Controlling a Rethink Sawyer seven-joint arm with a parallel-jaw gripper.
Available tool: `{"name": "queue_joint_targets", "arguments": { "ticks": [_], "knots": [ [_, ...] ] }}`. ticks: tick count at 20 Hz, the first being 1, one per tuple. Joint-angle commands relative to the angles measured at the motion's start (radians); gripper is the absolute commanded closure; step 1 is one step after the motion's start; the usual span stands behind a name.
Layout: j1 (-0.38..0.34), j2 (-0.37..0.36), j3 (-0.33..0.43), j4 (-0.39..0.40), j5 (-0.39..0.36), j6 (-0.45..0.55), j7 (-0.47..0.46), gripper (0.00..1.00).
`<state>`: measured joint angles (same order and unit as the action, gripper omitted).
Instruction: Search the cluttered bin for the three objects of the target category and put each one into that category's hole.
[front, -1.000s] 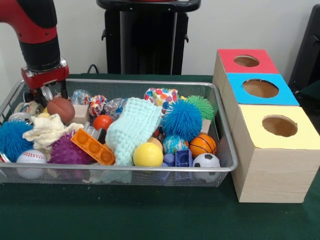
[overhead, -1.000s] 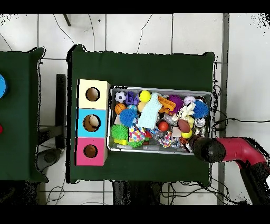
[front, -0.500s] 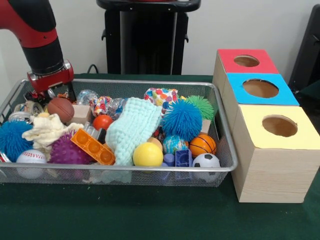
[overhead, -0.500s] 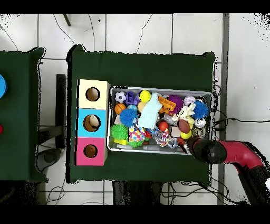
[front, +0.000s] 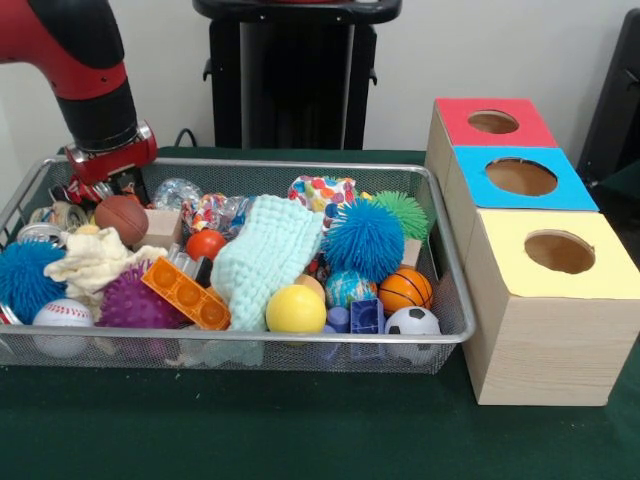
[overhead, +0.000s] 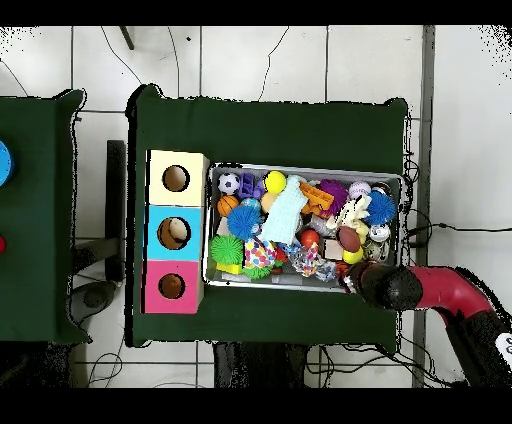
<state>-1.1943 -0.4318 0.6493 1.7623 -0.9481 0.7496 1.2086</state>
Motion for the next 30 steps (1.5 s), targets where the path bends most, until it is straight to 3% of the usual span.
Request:
{"name": "queue_joint_targets", "arguments": {
  "ticks": [1,3,10,15,30],
  "knots": [
    [0.017,0.04,-0.158,0.025,-0.154,0.127,-0.274,1.0],
    [0.033,0.026,-0.176,0.027,-0.142,0.13,-0.212,1.0],
    [0.038,-0.028,-0.178,0.063,-0.094,0.145,-0.199,1.0],
    [0.057,-0.017,-0.193,0.055,-0.095,0.119,-0.158,1.0],
    [0.064,-0.027,-0.189,0.074,-0.098,0.099,-0.17,1.0]
  ]
}}
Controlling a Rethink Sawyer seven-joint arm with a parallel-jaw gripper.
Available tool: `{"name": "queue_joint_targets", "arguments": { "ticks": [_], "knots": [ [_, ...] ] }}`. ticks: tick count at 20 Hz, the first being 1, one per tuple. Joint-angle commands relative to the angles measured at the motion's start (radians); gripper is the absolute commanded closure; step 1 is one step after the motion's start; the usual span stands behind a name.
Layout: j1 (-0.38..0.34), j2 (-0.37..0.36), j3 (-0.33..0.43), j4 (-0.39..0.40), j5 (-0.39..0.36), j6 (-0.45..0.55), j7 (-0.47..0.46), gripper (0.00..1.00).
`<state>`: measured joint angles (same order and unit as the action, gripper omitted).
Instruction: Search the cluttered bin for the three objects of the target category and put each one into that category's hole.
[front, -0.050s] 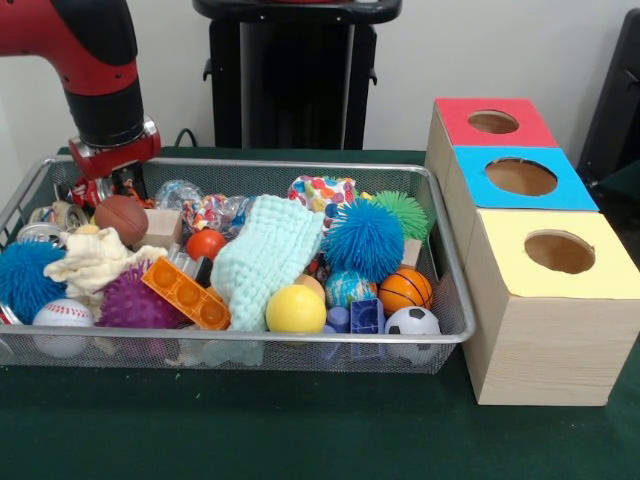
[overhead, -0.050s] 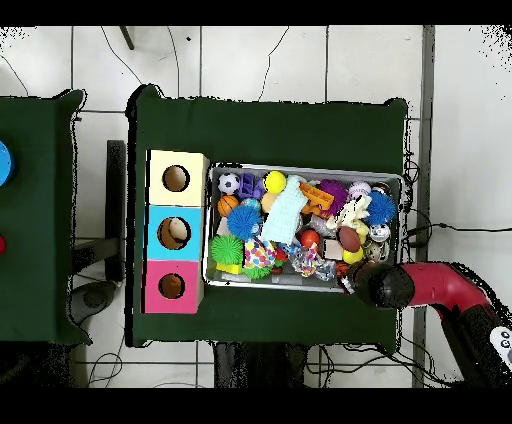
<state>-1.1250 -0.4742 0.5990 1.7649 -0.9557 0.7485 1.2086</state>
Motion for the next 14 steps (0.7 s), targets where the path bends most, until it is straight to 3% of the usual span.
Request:
{"name": "queue_joint_targets", "arguments": {
  "ticks": [1,6,14],
  "knots": [
    [-0.003,0.015,-0.138,0.072,-0.09,0.1,-0.168,1.0],
    [-0.009,0.001,-0.113,0.096,-0.079,0.063,-0.161,1.0],
    [0.058,-0.054,-0.041,0.169,0.017,0.004,-0.023,1.0]
  ]
}}
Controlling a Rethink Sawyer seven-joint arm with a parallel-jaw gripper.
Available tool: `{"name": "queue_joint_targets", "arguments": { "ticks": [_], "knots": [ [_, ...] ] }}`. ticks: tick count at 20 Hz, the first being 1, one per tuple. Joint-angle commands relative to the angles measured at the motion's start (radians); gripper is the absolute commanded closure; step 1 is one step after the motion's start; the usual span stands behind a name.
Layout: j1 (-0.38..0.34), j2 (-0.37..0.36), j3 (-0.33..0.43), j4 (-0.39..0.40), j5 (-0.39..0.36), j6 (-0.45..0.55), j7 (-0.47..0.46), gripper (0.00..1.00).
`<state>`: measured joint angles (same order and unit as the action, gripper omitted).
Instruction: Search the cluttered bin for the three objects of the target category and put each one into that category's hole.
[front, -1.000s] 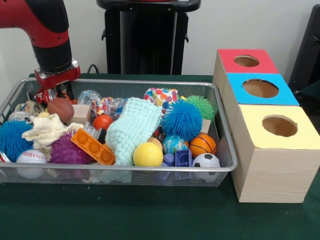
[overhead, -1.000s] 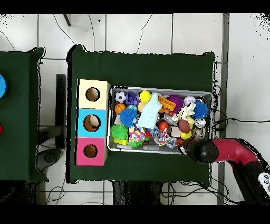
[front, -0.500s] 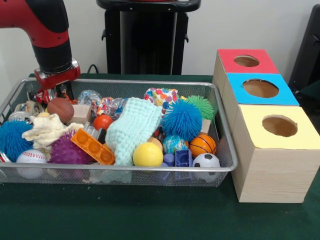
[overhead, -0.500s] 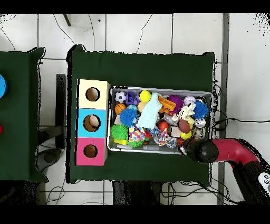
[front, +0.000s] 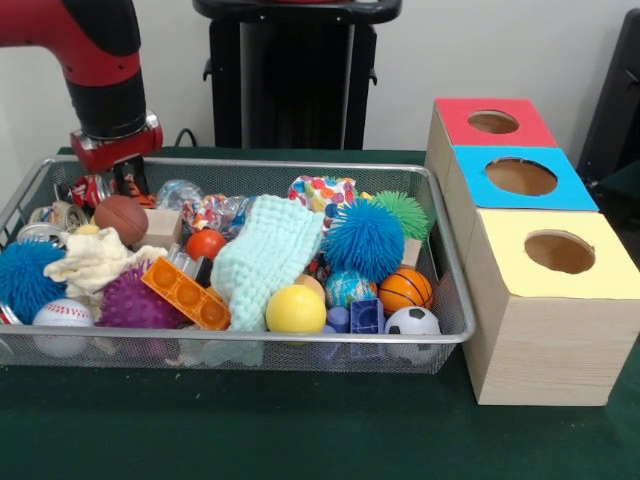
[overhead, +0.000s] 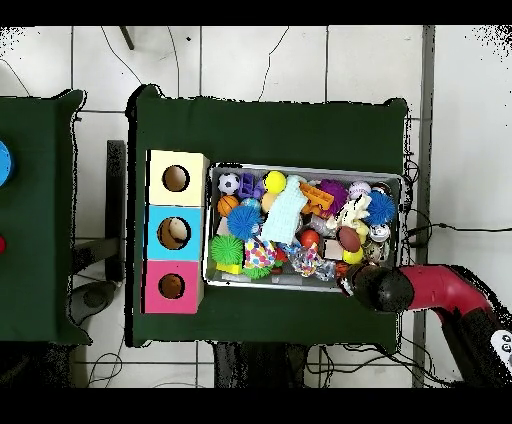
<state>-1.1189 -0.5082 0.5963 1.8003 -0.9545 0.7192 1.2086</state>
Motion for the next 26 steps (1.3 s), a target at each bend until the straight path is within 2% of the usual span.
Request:
{"name": "queue_joint_targets", "arguments": {
  "ticks": [1,4,7,13,15,19,21,26],
  "knots": [
    [0.071,-0.03,-0.028,0.146,0.031,0.018,0.013,1.0],
    [0.121,-0.052,-0.013,0.16,0.034,-0.034,0.072,1.0],
    [0.185,-0.095,-0.026,0.162,0.06,-0.041,0.15,1.0],
    [0.254,-0.178,-0.033,0.178,0.117,-0.025,0.163,1.0],
    [0.279,-0.235,-0.04,0.18,0.123,-0.015,0.154,1.0],
    [0.287,-0.326,-0.033,0.193,0.182,0.022,0.107,1.0],
    [0.297,-0.363,-0.03,0.186,0.182,0.027,0.075,1.0],
    [0.31,-0.414,-0.02,0.146,0.174,0.036,0.007,1.0]
  ]
}}
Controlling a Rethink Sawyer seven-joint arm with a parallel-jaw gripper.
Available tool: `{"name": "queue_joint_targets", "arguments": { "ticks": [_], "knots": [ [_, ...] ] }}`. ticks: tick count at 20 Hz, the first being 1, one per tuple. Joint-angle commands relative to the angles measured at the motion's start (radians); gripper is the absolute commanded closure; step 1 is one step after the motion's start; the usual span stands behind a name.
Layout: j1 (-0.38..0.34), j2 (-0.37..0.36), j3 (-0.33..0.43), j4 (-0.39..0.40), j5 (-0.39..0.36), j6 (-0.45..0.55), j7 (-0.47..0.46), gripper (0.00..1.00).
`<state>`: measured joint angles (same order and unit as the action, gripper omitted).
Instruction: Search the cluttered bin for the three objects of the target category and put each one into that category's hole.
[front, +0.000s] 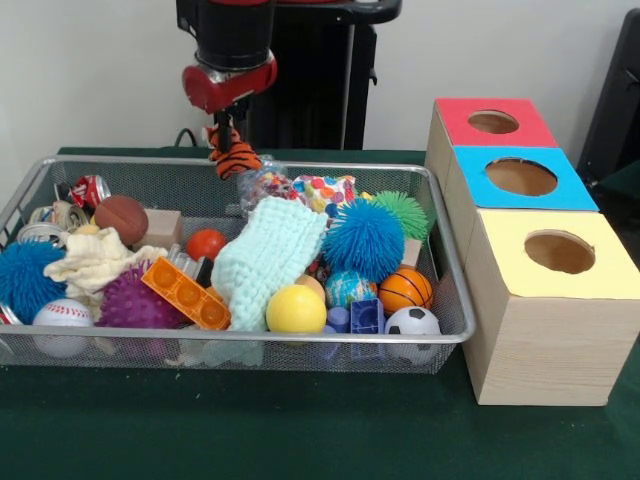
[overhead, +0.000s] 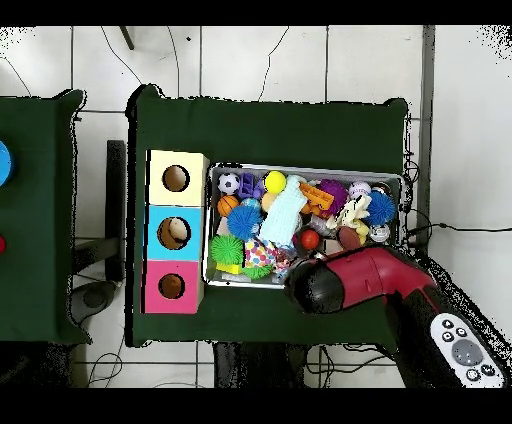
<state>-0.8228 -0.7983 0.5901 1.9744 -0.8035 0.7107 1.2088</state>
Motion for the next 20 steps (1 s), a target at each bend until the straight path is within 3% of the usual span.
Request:
{"name": "queue_joint_targets", "arguments": {
  "ticks": [1,6,9,14,20],
  "knots": [
    [0.015,-0.126,-0.014,-0.042,0.016,0.042,-0.001,1.0],
    [0.028,-0.162,-0.011,-0.081,0.02,0.073,-0.023,1.0],
    [0.028,-0.185,-0.001,-0.09,0.066,0.111,-0.029,1.0],
    [0.026,-0.216,0.051,0.0,0.256,0.151,-0.005,1.0],
    [0.074,-0.254,0.068,0.087,0.417,0.133,0.065,1.0]
  ]
}}
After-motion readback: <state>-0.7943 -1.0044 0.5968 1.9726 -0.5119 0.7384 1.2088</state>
